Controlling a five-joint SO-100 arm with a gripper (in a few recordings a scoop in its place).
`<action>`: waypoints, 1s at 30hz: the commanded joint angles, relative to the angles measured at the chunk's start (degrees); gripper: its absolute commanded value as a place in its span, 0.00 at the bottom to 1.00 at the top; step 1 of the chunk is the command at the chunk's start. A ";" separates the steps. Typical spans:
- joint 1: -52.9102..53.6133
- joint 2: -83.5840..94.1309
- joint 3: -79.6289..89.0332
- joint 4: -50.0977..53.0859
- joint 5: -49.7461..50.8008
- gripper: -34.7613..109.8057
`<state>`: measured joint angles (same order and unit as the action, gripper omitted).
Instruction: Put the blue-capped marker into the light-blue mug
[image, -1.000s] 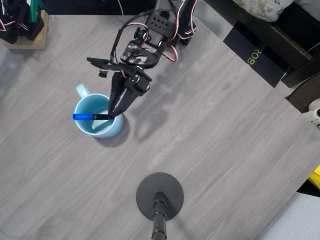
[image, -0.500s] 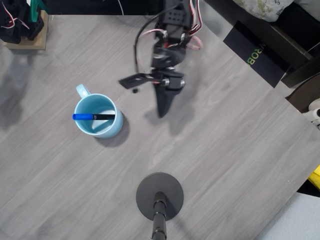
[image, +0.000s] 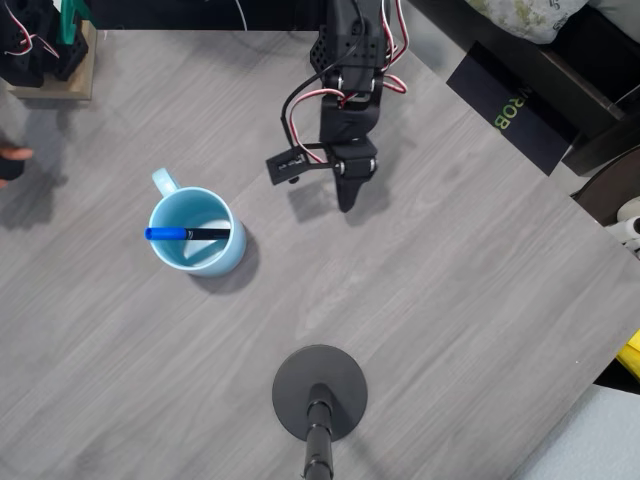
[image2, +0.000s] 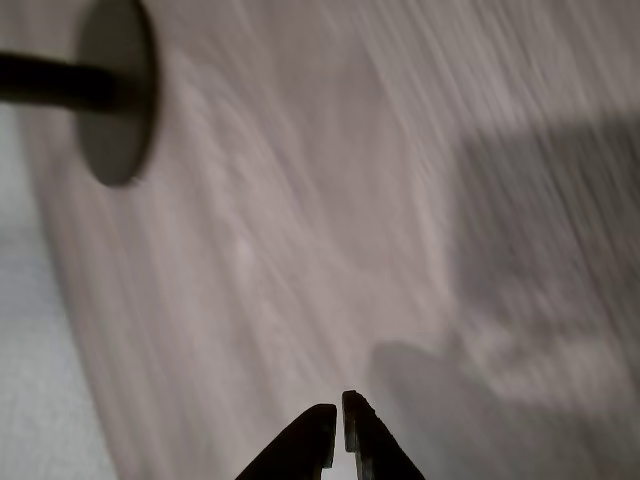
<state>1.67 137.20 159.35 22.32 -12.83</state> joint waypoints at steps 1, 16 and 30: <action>-1.23 0.70 1.76 -0.53 3.69 0.24; -5.19 38.23 18.54 13.01 7.29 0.24; -5.10 53.35 18.54 31.99 7.03 0.24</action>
<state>-3.87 186.50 177.63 51.50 -5.45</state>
